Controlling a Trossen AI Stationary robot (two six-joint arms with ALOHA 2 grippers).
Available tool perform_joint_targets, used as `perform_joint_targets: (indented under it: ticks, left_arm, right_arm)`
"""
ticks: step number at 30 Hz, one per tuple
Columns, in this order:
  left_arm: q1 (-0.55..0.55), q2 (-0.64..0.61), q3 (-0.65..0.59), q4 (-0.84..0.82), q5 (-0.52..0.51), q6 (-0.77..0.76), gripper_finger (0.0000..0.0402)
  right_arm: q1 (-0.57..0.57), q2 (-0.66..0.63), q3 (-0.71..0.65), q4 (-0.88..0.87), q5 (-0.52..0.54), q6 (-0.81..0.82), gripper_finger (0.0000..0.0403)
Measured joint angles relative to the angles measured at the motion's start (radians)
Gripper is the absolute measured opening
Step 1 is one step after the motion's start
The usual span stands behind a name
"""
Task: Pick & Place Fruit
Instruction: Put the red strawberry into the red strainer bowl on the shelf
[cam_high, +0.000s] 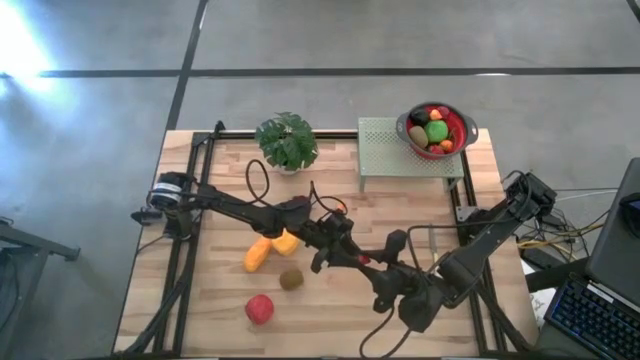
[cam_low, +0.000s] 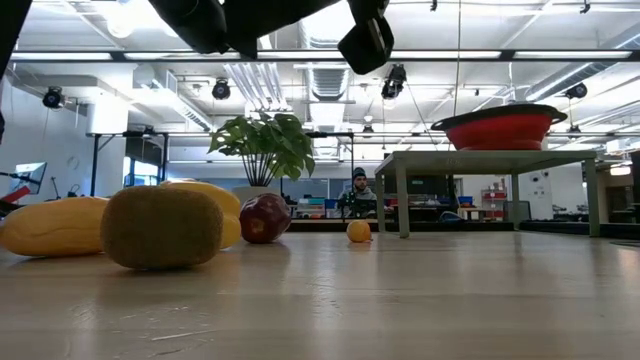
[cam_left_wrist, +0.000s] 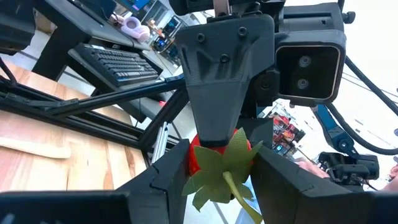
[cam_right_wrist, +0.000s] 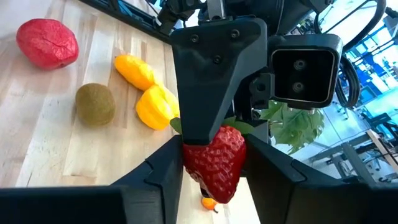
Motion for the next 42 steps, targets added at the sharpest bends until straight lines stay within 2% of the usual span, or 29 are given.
perform_joint_targets:
  ticks: [5,11,17,22,28,34,42]
  left_arm:
    - [0.000,0.000,-0.001,0.000,0.000,0.019,0.0152]
    - [0.000,0.000,0.000,-0.008,0.008,0.063,0.0156]
    - [-0.001,0.000,0.015,-0.102,0.026,0.180,0.0217]
    - [0.001,0.003,0.026,-0.150,0.028,0.209,0.0268]
    - [0.002,0.003,0.031,-0.148,0.028,0.278,0.0278]
    - [0.001,0.003,0.031,-0.159,0.001,0.289,0.0277]
    - [0.001,0.003,0.031,-0.163,-0.005,0.285,0.0277]
  right_arm:
    - [0.000,0.000,-0.001,-0.002,0.000,0.014,0.0156]
    - [0.000,0.000,-0.001,-0.002,0.000,0.017,0.0142]
    - [-0.004,-0.004,0.015,-0.032,-0.085,0.064,0.0151]
    - [-0.004,-0.027,0.066,-0.239,-0.100,0.213,0.0153]
    - [-0.030,-0.075,0.150,-0.610,-0.100,0.447,0.0145]
    - [-0.147,-0.180,0.185,-0.855,-0.097,0.621,0.0158]
    - [-0.424,-0.372,0.185,-0.888,-0.162,0.563,0.0145]
